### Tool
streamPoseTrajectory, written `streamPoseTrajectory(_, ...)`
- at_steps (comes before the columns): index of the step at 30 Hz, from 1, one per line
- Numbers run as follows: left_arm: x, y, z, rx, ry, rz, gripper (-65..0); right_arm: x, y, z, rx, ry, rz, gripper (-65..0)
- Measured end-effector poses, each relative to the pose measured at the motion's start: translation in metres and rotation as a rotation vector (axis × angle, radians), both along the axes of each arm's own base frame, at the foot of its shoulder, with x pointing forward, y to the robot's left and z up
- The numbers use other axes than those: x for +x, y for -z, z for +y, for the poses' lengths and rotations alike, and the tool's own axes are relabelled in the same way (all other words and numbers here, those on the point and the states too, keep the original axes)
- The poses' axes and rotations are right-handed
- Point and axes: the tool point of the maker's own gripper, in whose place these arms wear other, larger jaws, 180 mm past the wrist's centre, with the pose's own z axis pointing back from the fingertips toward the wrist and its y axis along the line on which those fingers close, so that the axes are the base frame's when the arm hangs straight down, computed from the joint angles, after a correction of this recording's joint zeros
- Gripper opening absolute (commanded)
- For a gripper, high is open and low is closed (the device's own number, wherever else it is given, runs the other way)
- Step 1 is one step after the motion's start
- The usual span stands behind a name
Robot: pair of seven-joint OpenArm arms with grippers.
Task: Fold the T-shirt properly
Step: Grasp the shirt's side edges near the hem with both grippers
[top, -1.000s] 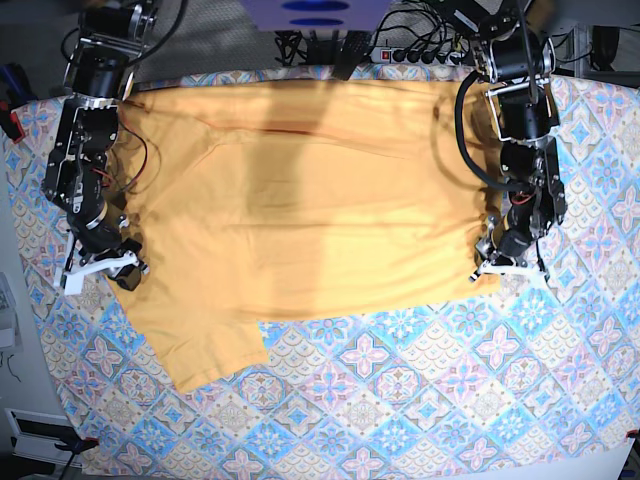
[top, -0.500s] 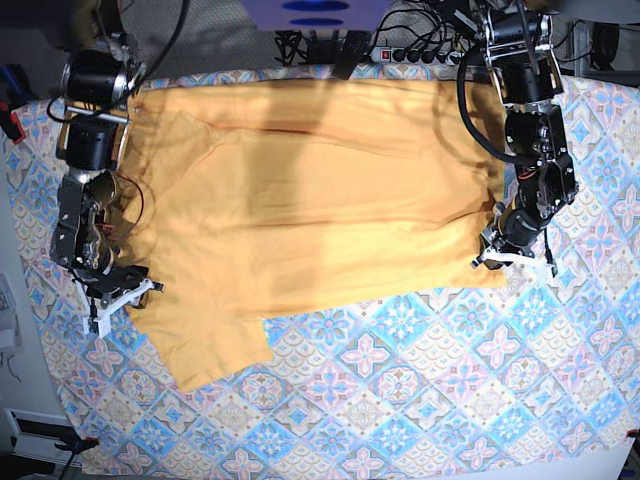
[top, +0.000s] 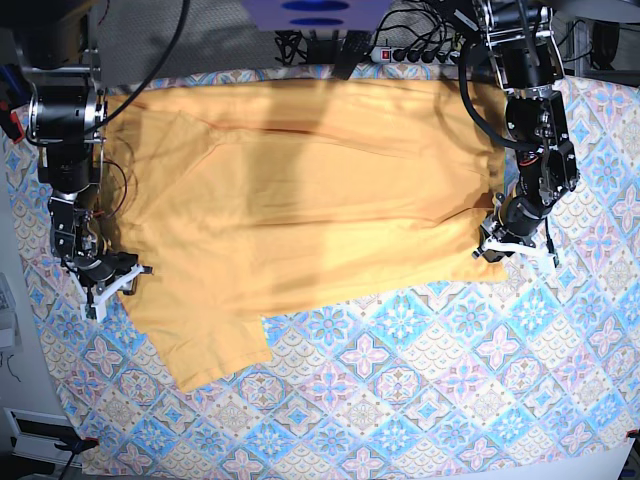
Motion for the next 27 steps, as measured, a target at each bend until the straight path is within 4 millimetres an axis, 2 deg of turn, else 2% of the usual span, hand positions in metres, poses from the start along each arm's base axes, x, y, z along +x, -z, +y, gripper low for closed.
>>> streamPoseTrajectory(7,-0.001,0.0,-0.001,-0.015,-0.003,-0.002,-65.0,-0.006,0.01,0.01,-0.033,-0.062,0.034,-43.1)
streamPoseTrajectory(12,-0.001,0.0,-0.002,-0.018,-0.003,-0.002,-65.0,-0.006,0.011,0.015,-0.03,-0.093,0.035,-56.2)
streamPoseTrajectory(16,-0.001,0.0,-0.002,-0.018,-0.003,-0.002,-65.0,-0.008,0.01,0.038,0.047,-0.198,0.037,-62.9)
streamPoseTrajectory(20,-0.001,0.0,-0.002,-0.018,-0.003,-0.002,-65.0,-0.005,0.008,0.038,0.06,-0.176,0.025,-63.1)
streamPoseTrajectory(24,-0.002,0.001,-0.002,-0.018,-0.003,0.001,-65.0,0.0,-0.002,0.024,0.089,-0.102,-0.015,-63.2)
streamPoseTrajectory(27,-0.006,0.004,-0.002,-0.019,-0.003,0.01,-65.0,-0.007,-0.001,0.017,0.069,-0.119,0.041,-63.2)
